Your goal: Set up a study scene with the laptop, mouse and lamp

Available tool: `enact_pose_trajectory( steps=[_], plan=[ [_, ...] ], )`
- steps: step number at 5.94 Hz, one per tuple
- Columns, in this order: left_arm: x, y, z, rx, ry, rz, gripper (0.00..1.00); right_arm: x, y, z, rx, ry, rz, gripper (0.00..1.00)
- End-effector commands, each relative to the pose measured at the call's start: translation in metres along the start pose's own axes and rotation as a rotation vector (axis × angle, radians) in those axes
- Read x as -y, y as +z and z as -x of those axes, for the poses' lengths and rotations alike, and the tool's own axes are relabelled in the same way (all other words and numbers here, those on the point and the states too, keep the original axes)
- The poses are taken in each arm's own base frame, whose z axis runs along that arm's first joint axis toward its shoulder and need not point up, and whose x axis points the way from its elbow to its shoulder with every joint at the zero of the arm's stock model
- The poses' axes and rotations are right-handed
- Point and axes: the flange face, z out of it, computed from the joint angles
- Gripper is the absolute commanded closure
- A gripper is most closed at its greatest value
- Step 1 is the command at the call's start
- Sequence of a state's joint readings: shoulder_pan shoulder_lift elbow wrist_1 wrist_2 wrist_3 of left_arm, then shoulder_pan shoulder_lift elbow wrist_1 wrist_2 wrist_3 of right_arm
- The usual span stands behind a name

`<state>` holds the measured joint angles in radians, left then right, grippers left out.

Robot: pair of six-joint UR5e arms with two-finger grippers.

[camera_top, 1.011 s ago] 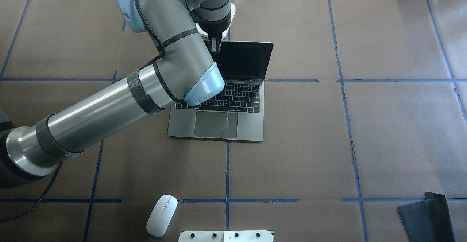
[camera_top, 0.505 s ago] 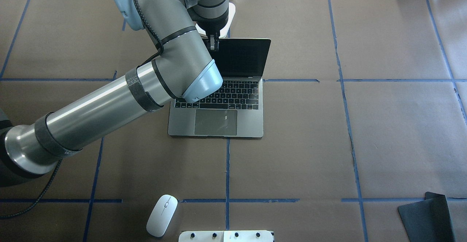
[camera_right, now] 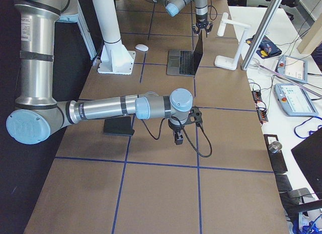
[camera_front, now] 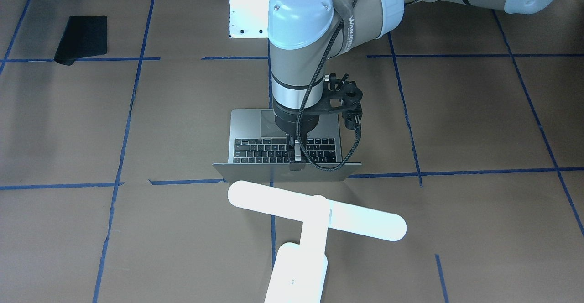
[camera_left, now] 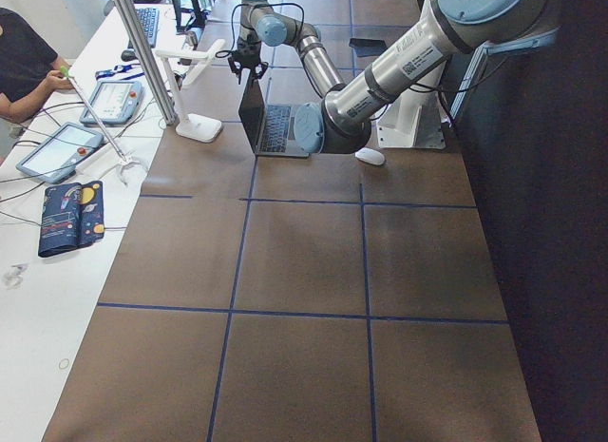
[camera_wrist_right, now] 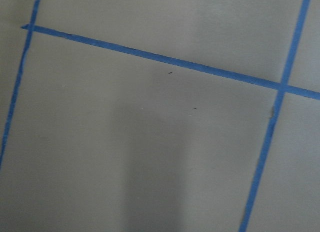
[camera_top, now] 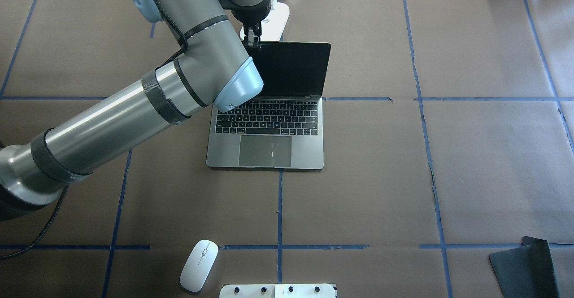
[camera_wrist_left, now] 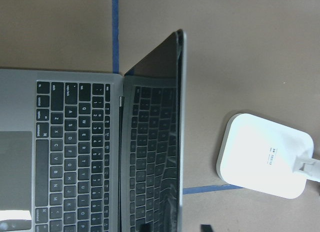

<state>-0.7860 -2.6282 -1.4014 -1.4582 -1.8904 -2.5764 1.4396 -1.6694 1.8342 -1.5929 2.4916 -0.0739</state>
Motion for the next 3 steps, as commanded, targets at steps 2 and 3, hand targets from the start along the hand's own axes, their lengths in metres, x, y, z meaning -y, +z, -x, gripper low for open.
enact_pose_trajectory(
  steps=[2,3],
  plan=[
    [0.055,-0.022,0.04,0.014,0.114,0.085,0.42,0.003,0.051,0.114,0.039,0.198,-0.064,0.0],
    [0.066,-0.024,0.047,0.007,0.16,0.088,0.41,-0.024,0.082,0.134,0.024,0.268,-0.066,0.0]
  ],
)
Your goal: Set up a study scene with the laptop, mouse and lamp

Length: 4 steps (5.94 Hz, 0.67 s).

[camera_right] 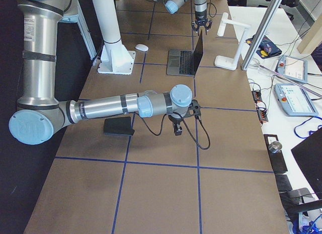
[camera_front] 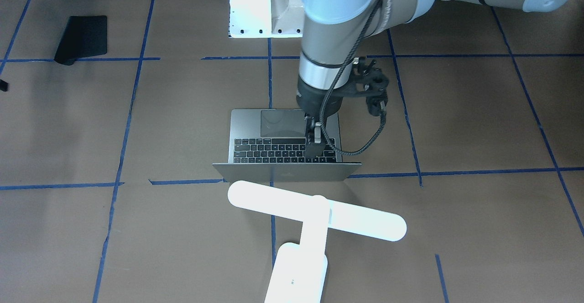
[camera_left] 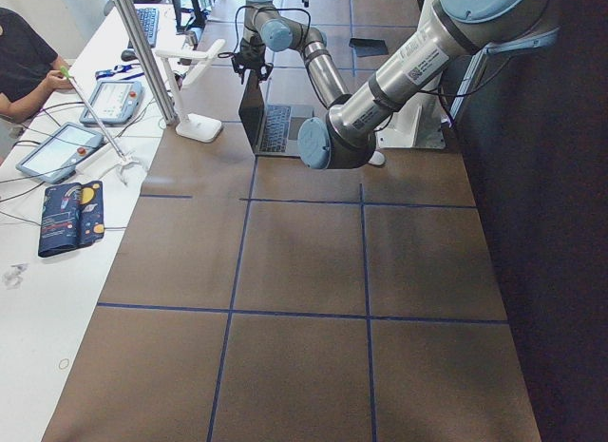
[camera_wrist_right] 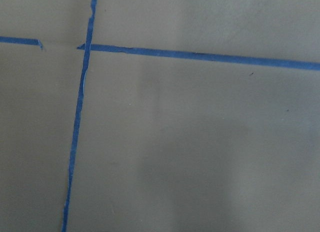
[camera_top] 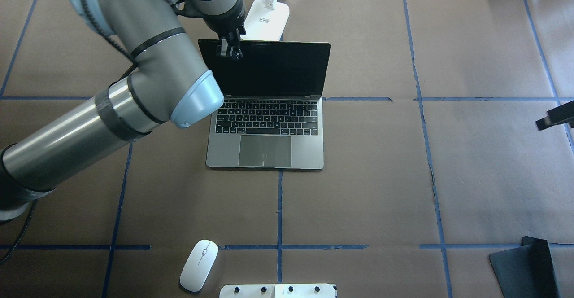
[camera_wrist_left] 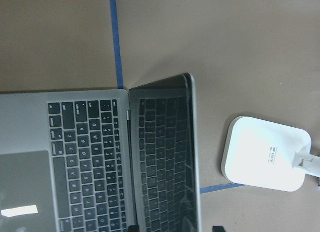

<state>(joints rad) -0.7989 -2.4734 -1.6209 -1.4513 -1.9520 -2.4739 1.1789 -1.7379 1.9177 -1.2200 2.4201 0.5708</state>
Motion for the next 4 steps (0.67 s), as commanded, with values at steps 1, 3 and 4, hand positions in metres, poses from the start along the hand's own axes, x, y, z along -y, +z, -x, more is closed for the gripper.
enact_pose_trajectory(
  steps=[1,3,4],
  plan=[
    [0.013,-0.004,0.012,0.0,0.049,0.011,0.39,-0.057,0.047,0.031,-0.021,0.155,-0.013,0.0],
    [0.027,-0.007,0.032,-0.008,0.078,0.027,0.26,-0.142,0.075,0.011,-0.077,0.2,-0.015,0.0],
    [0.043,-0.021,0.057,-0.021,0.134,0.052,0.26,-0.171,0.08,0.0,-0.079,0.217,-0.008,0.0]
  ],
)
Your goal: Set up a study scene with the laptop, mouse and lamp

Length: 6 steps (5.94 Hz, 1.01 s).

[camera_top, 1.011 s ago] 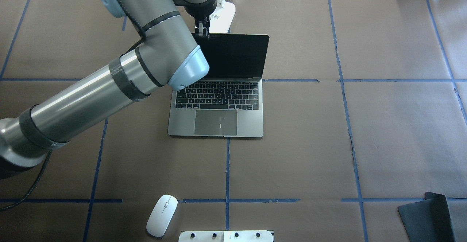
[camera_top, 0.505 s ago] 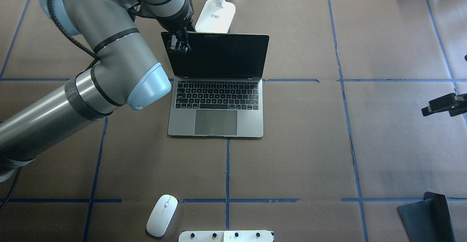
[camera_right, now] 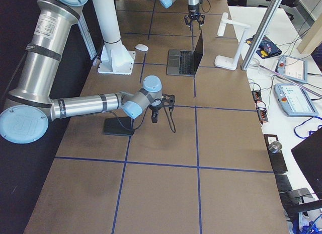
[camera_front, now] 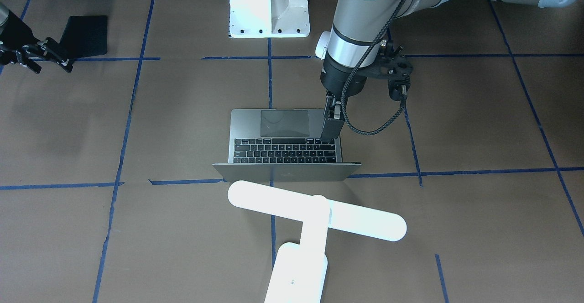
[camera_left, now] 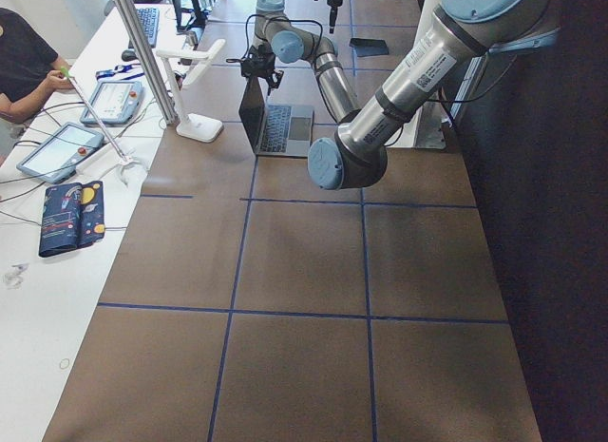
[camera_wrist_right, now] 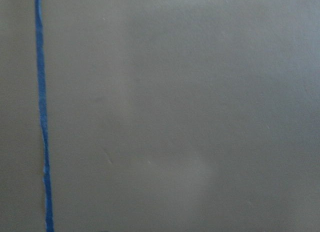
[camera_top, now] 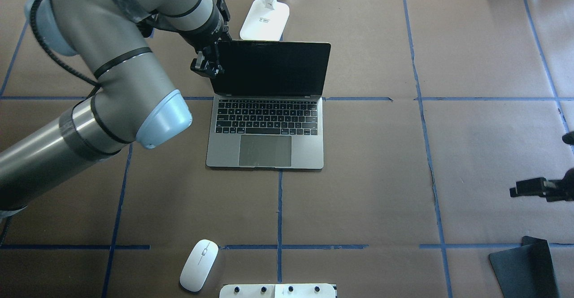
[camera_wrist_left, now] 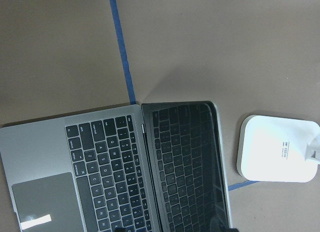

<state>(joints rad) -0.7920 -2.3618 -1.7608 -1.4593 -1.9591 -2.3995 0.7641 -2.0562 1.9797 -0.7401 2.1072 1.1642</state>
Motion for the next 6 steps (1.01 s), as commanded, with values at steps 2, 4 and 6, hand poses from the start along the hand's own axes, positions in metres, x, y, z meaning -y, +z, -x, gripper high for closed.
enact_pose_trajectory(
  steps=[2,4,6],
  plan=[
    [-0.005,-0.014,0.061,0.006,0.099,0.059,0.26,-0.056,0.035,-0.064,-0.011,0.06,0.068,0.03],
    [-0.022,-0.001,0.094,0.047,0.136,0.081,0.26,-0.065,0.047,-0.08,-0.011,0.083,0.093,0.06],
    [-0.017,-0.016,0.104,0.033,0.143,0.096,0.26,-0.073,0.053,-0.079,-0.022,0.079,0.121,0.09]
  ],
)
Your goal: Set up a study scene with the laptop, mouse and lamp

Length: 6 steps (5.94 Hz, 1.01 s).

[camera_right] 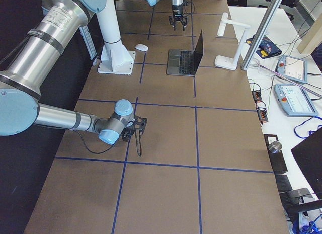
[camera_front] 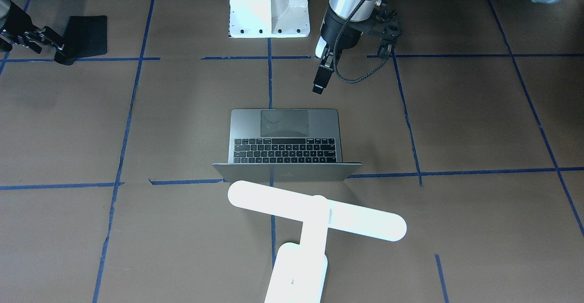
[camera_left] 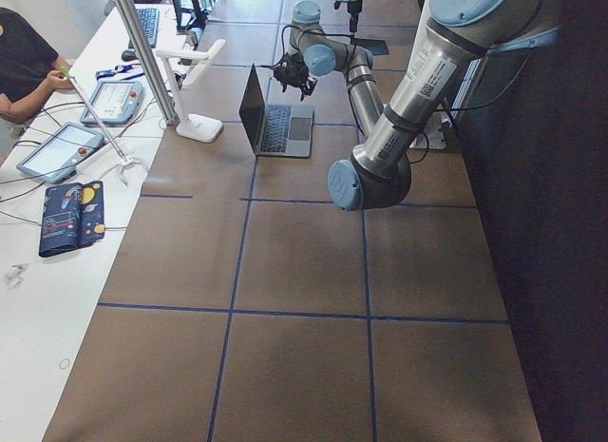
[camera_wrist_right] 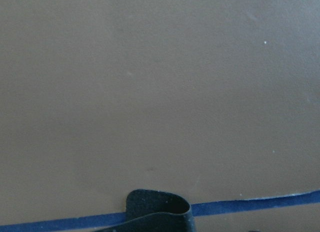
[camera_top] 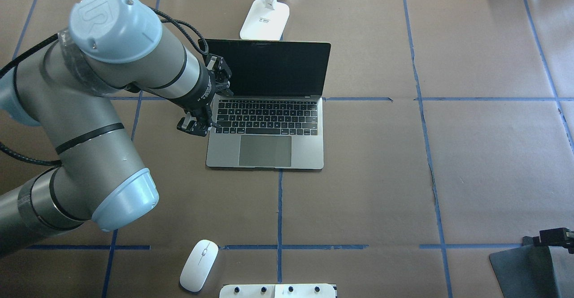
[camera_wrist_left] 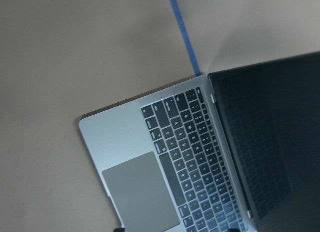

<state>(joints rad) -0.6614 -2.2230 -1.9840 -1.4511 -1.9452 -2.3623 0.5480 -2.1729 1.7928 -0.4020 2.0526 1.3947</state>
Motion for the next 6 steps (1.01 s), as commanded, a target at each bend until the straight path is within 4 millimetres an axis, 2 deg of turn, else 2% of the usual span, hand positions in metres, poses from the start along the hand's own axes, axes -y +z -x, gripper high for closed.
enact_pose_trajectory(
  steps=[1,2,3,4,5,6],
  plan=[
    [0.001,-0.006,0.006,-0.004,0.004,0.006,0.26,-0.009,0.011,-0.001,-0.022,-0.014,0.041,0.09],
    [0.007,-0.002,0.009,0.004,0.0,-0.002,0.25,-0.012,0.014,0.0,-0.025,-0.019,0.051,0.11],
    [0.008,-0.001,0.01,0.005,-0.001,-0.003,0.25,-0.012,0.014,0.0,-0.025,-0.01,0.051,0.61],
    [0.009,-0.001,0.009,0.005,-0.002,-0.005,0.25,-0.014,0.016,0.0,-0.028,-0.015,0.059,0.95],
    [0.009,-0.001,0.009,0.004,-0.002,-0.005,0.24,-0.014,0.016,0.002,-0.026,-0.015,0.06,1.0],
    [0.018,0.002,0.019,0.011,-0.002,-0.011,0.0,-0.014,0.015,0.008,-0.015,-0.02,0.055,1.0]
  ],
)
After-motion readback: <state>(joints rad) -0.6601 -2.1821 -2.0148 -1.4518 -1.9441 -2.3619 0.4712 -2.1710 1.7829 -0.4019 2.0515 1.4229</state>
